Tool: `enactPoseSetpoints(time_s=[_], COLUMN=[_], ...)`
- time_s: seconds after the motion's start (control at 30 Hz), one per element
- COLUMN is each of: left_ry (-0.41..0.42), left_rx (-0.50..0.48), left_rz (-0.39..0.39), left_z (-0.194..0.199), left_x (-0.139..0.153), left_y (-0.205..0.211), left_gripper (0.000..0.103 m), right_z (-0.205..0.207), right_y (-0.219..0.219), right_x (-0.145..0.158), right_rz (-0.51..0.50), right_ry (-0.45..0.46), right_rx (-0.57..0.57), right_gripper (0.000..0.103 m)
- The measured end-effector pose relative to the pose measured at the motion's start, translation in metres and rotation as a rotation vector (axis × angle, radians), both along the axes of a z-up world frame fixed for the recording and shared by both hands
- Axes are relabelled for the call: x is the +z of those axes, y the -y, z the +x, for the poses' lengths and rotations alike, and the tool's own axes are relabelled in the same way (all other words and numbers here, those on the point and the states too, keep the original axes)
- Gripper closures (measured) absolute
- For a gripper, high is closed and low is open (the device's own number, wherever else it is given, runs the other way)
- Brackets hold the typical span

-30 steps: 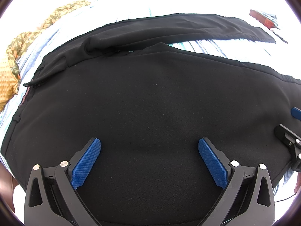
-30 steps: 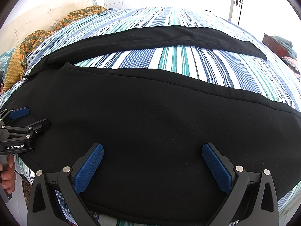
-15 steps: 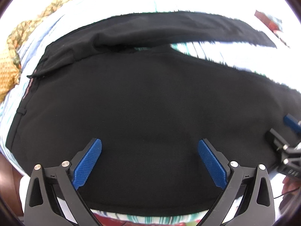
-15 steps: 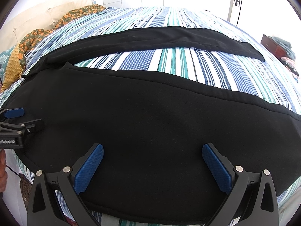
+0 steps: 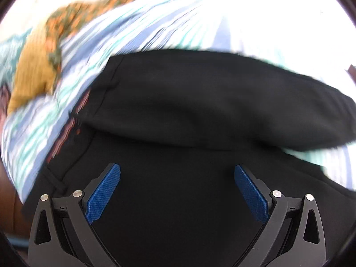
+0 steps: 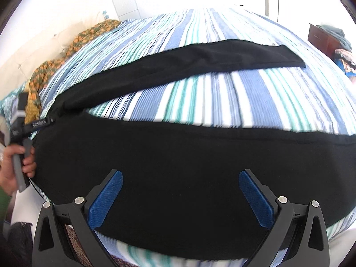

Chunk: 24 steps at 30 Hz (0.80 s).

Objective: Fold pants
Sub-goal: 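Move the right gripper to the stacked leg hems and grasp them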

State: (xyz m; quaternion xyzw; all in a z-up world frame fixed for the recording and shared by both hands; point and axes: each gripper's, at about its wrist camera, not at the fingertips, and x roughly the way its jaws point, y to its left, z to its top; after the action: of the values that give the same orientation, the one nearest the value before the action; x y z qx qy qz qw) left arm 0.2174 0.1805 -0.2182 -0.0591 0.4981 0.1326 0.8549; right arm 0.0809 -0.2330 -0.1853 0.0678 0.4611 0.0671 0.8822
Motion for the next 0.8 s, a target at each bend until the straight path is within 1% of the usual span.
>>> enactPoseSetpoints(time_s=[0.03,0.07,0.1,0.17,0.2,0.23,0.33,0.4,0.5,0.57,0.63,0.67,0.7,0.8], left_ry=[-0.001,0.027,0.062,0.069,0.068,0.067,0.076,0.086,0.096,0.100,0.105,0.109,0.113,0.116], left_rx=[0.004,0.006,0.005,0.000,-0.002,-0.003,-0.003,-0.003,-0.002,-0.003,-0.005,-0.005,-0.005,-0.006], left_rz=[-0.046,-0.060,-0.045,0.015,0.033,0.038,0.017,0.016,0.025,0.028,0.028,0.026,0.023,0.023], left_z=[0.000,-0.002,-0.006,-0.006,-0.005,-0.005,-0.006,-0.008,-0.013,-0.012,-0.011,-0.012,-0.013,-0.012], left_x=[-0.011,-0.015,-0.016,-0.018,-0.019,-0.020,-0.020,-0.020,-0.023,-0.025,-0.025,-0.026,-0.026,-0.027], left_y=[-0.008,-0.012,-0.010,-0.002,0.000,0.000,-0.006,-0.008,0.000,0.002,0.002,0.003,0.002,0.002], left_gripper=[0.000,0.000,0.000,0.000,0.000,0.000,0.000,0.000,0.000,0.000,0.000,0.000,0.000,0.000], right_z=[0.009,0.020,0.032,0.058,0.073,0.090,0.143,0.180,0.223,0.245,0.263,0.272,0.281,0.305], right_y=[0.010,0.021,0.031,0.054,0.066,0.078,0.117,0.150,0.203,0.240,0.269,0.280,0.288,0.295], right_x=[0.006,0.012,0.018,0.030,0.034,0.035,0.033,0.029,0.034,0.038,0.040,0.040,0.038,0.029], right_rz=[-0.002,0.000,0.004,0.018,0.028,0.031,0.002,-0.014,-0.062,-0.049,-0.008,0.010,0.011,-0.031], right_ry=[-0.001,-0.003,-0.001,0.005,0.001,-0.009,-0.051,-0.105,-0.107,-0.116,-0.131,-0.142,-0.159,-0.192], right_rx=[-0.008,-0.016,-0.026,-0.046,-0.049,-0.051,-0.083,-0.130,-0.231,-0.303,-0.369,-0.390,-0.404,-0.397], right_gripper=[0.000,0.000,0.000,0.000,0.000,0.000,0.000,0.000,0.000,0.001,0.007,0.013,0.022,0.038])
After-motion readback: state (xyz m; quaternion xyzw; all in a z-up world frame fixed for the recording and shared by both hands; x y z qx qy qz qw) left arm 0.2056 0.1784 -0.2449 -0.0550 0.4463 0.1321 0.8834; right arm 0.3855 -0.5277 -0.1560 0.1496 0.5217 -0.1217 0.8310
